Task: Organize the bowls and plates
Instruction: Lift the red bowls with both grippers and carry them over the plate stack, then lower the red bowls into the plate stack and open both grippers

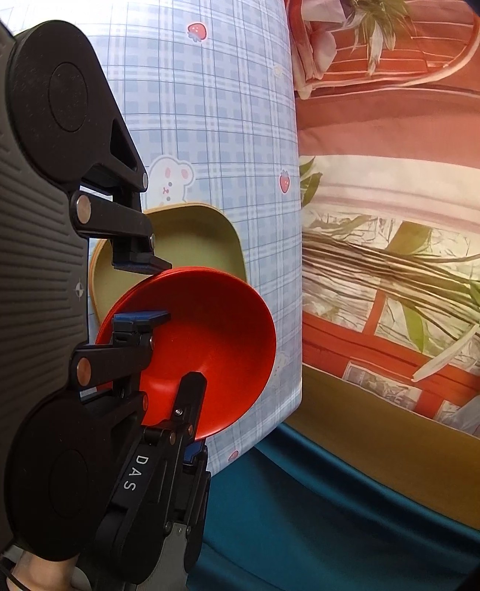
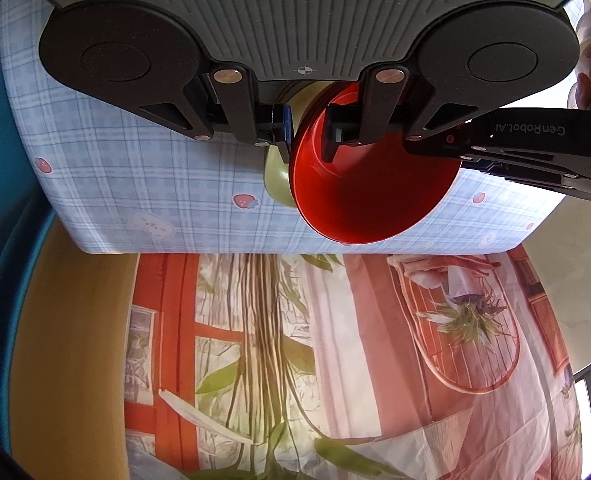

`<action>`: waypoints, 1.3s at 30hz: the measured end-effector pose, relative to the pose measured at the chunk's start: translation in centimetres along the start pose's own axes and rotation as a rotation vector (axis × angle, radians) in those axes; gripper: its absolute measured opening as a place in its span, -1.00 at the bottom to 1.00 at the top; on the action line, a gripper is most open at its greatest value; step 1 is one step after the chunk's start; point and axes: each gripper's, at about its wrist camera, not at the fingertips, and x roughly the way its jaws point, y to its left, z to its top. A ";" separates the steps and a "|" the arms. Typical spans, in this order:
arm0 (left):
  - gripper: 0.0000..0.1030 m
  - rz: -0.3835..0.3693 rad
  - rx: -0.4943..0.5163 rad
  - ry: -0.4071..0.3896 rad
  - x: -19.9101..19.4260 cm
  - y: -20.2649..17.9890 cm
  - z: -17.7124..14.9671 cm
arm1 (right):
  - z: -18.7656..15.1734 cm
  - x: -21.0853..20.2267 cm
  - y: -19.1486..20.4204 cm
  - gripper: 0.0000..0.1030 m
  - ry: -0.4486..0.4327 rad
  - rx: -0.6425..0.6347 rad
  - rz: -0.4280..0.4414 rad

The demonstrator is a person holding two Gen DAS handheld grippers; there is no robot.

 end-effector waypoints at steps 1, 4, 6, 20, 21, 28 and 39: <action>-0.58 0.001 -0.001 0.001 0.3 0.0 0.2 | 0.3 0.3 -0.2 -0.73 -0.003 0.003 -0.005; -0.58 0.015 0.004 0.004 0.9 0.0 0.5 | 0.9 0.9 -0.4 -0.73 -0.002 0.002 -0.017; -0.58 0.021 0.003 0.008 1.3 0.2 0.5 | 1.1 1.4 -0.5 -0.73 0.002 -0.001 -0.018; -0.58 0.046 0.012 0.065 3.9 1.3 -0.6 | -0.8 4.6 -0.1 -0.73 0.072 -0.010 -0.030; -0.58 0.048 0.018 0.063 4.0 1.2 -0.7 | -1.1 4.7 -0.2 -0.73 0.078 -0.011 -0.031; -0.58 0.058 0.028 0.061 4.1 1.1 -0.6 | -1.3 4.9 -0.2 -0.73 0.070 -0.007 -0.026; -0.39 0.079 0.037 0.042 3.4 0.9 -0.7 | -1.4 4.8 -0.1 -0.70 0.073 -0.007 -0.034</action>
